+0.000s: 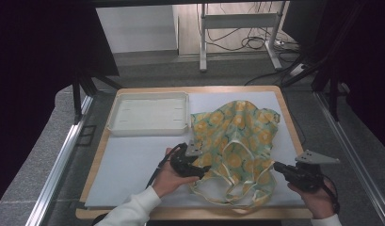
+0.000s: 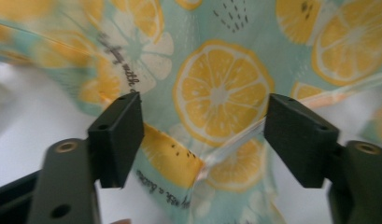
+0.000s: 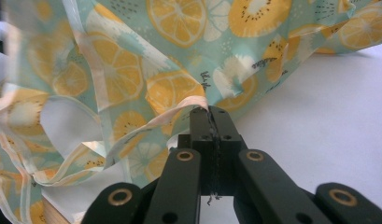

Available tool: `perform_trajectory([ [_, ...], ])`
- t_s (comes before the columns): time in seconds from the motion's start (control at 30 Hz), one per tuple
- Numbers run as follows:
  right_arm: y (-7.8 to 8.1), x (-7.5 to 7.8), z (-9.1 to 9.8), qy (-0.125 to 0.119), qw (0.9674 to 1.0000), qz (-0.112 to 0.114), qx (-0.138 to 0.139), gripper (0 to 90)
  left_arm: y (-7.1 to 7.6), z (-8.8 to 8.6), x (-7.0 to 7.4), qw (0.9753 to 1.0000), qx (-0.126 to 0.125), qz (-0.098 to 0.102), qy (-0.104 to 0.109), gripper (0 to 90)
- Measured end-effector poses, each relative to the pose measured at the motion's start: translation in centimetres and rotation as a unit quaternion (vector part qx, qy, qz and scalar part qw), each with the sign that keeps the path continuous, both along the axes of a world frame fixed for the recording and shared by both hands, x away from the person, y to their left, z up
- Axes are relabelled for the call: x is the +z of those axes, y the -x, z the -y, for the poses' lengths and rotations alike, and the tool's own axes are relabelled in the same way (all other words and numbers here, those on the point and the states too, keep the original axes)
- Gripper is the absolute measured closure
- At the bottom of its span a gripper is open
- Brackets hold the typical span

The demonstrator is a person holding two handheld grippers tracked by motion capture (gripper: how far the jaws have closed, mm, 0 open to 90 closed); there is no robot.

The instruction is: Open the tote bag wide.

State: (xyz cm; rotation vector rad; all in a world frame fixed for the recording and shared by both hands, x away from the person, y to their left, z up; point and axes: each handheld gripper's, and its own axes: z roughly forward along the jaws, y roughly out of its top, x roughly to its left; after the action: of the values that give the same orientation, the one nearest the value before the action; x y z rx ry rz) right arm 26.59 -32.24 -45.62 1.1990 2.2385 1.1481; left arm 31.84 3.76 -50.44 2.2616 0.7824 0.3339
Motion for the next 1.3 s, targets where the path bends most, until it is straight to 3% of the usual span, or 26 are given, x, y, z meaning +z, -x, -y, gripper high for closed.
perform_trajectory([
  [0.13, 0.0, -0.1, 0.2, -0.001, 1.0000, 0.000, -0.001, 88.8, -1.2, 1.0, -1.5, 0.9994, -0.002, -0.008, -0.035, 26.3],
  [0.2, -0.1, -0.1, 0.3, -0.001, 1.0000, -0.002, -0.001, 88.8, -1.3, 1.2, -1.9, 0.9990, -0.005, -0.012, -0.043, 33.1],
  [0.27, -0.1, -0.3, 0.3, -0.001, 1.0000, -0.003, -0.002, 88.8, -1.5, 1.3, -2.1, 0.9990, -0.002, -0.011, -0.043, 43.5],
  [0.3, -0.1, -0.3, 0.3, -0.001, 1.0000, -0.003, -0.002, 88.8, -1.6, 1.3, -2.1, 0.9991, -0.002, -0.012, -0.040, 43.5],
  [0.33, -0.1, -0.2, 0.2, 0.001, 1.0000, -0.003, -0.001, 88.8, -1.7, 1.3, -2.0, 0.9992, -0.001, -0.010, -0.039, 51.8],
  [0.37, -0.1, -0.2, 0.2, 0.001, 1.0000, -0.003, -0.001, 88.8, -1.7, 1.2, -2.0, 0.9993, 0.001, -0.008, -0.037, 51.8],
  [0.4, -0.1, -0.2, 0.1, 0.001, 1.0000, -0.002, 0.000, 88.8, -1.8, 1.2, -2.0, 0.9995, 0.003, -0.008, -0.031, 60.3],
  [0.43, -0.1, -0.2, 0.1, 0.001, 1.0000, -0.002, 0.000, 88.8, -1.9, 1.0, -1.8, 0.9995, -0.001, -0.008, -0.030, 60.3],
  [0.53, -0.1, -0.3, 0.0, 0.000, 1.0000, -0.003, 0.001, 88.8, -1.9, 0.6, -1.5, 0.9999, -0.007, -0.010, -0.008, 70.6],
  [0.57, -0.1, -0.3, 0.0, 0.000, 1.0000, -0.003, 0.000, 88.8, -1.8, 0.6, -1.3, 0.9998, -0.006, -0.012, 0.011, 72.6],
  [0.6, -0.1, -0.3, 0.0, 0.000, 1.0000, -0.004, 0.000, 88.8, -1.8, 0.3, -1.0, 0.9998, -0.013, -0.011, 0.014, 73.3],
  [0.7, -0.1, -0.2, 0.1, 0.000, 1.0000, -0.002, 0.001, 88.7, -1.4, -0.4, -0.1, 0.9985, -0.020, -0.008, 0.050, 72.6],
  [0.73, -0.1, -0.1, 0.2, -0.001, 1.0000, -0.002, 0.001, 88.7, -0.9, -0.9, 0.6, 0.9971, -0.022, -0.001, 0.073, 72.3],
  [0.97, 0.1, 0.5, 0.1, -0.008, 0.9999, 0.002, 0.008, 88.4, 0.2, -2.3, 2.2, 0.9930, -0.026, 0.015, 0.114, 72.0],
  [1.07, 0.2, 0.7, -0.1, -0.008, 0.9999, 0.005, 0.011, 88.4, 0.3, -2.9, 2.5, 0.9907, -0.025, 0.010, 0.133, 75.2],
  [1.13, 0.1, 1.0, -0.3, -0.008, 0.9998, 0.011, 0.013, 88.5, 0.2, -3.1, 2.8, 0.9893, -0.027, 0.006, 0.143, 82.5],
  [1.3, -0.2, 1.4, -0.6, -0.008, 0.9997, 0.016, 0.017, 88.8, -0.2, -3.4, 3.1, 0.9880, -0.031, -0.004, 0.151, 85.4],
])
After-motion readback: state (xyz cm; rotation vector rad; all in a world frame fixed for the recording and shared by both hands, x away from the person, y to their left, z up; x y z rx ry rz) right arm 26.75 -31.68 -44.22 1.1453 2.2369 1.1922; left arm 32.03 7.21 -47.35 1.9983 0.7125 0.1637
